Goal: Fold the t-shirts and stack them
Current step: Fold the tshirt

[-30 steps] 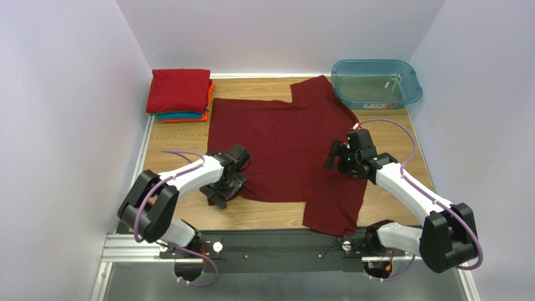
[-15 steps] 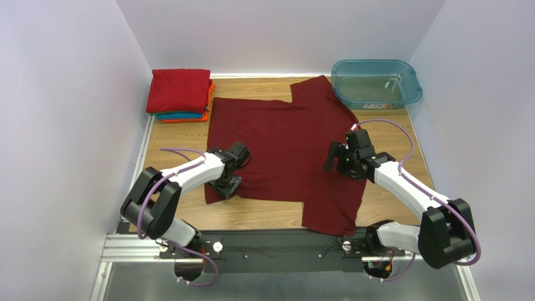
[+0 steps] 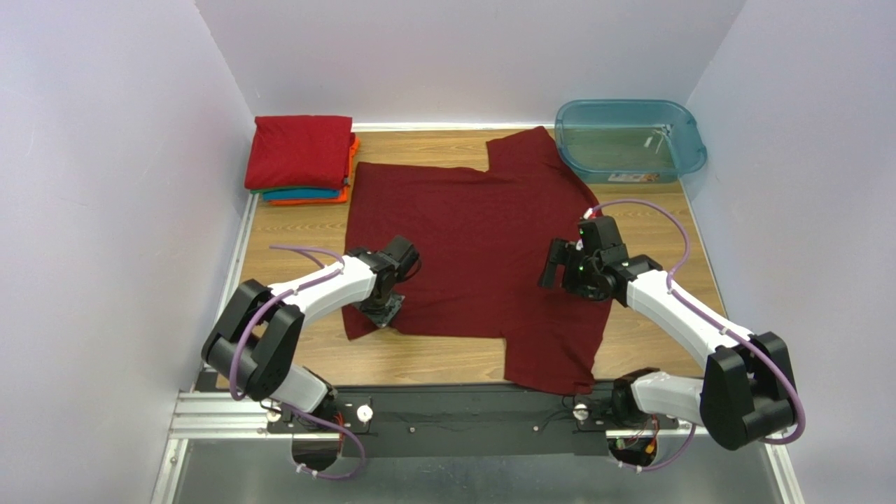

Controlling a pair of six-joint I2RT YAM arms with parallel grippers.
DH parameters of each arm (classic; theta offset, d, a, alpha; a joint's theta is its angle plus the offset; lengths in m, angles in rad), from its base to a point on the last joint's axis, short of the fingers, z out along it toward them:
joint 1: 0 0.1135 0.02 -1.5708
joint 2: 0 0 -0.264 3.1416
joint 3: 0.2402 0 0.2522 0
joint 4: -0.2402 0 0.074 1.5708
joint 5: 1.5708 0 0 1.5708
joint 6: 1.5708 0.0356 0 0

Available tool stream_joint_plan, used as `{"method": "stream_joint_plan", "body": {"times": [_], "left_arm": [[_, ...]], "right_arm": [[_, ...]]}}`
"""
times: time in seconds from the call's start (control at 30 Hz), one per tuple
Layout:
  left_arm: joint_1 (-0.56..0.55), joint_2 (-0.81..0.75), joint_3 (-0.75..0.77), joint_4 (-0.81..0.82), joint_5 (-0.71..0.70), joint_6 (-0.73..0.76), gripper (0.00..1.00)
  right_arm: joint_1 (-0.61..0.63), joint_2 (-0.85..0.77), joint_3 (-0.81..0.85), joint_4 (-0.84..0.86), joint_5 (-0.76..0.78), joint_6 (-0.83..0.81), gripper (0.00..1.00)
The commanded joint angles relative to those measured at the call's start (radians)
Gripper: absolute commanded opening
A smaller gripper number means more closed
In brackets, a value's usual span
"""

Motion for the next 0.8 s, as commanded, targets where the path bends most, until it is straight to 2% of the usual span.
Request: {"method": "stream_joint_plan", "body": {"times": [0.0,0.1,0.23,0.37,0.47,0.57,0.77], "left_arm": [[-0.011,0.018,-0.052,-0.017,-0.083,0.028,0.0],[-0.022,0.021,-0.052,-0.01,-0.089,0.053,0.0],[-0.035,0.028,-0.045,-0.001,-0.097,0.096,0.0],[-0.045,0.035,-0.044,0.035,-0.094,0.146,0.0],[-0.058,0.026,-0.047,0.058,-0.094,0.157,0.0],[-0.069,-0.008,-0.052,0.055,-0.1,0.151,0.0],[-0.074,-0.112,-0.09,0.049,-0.12,0.125,0.0]], "right_arm": [[0.006,0.005,-0.023,0.027,-0.074,-0.04,1.0],[0.026,-0.025,-0.043,0.051,-0.145,-0.048,1.0],[0.113,-0.064,-0.05,0.007,-0.09,0.005,1.0],[0.341,-0.071,-0.02,-0.076,0.011,0.071,1.0],[0.441,-0.065,-0.004,-0.184,0.073,0.128,1.0],[0.601,-0.054,0.018,-0.284,0.125,0.182,0.99],[0.764,-0.027,0.003,-0.395,0.13,0.295,0.9]]}}
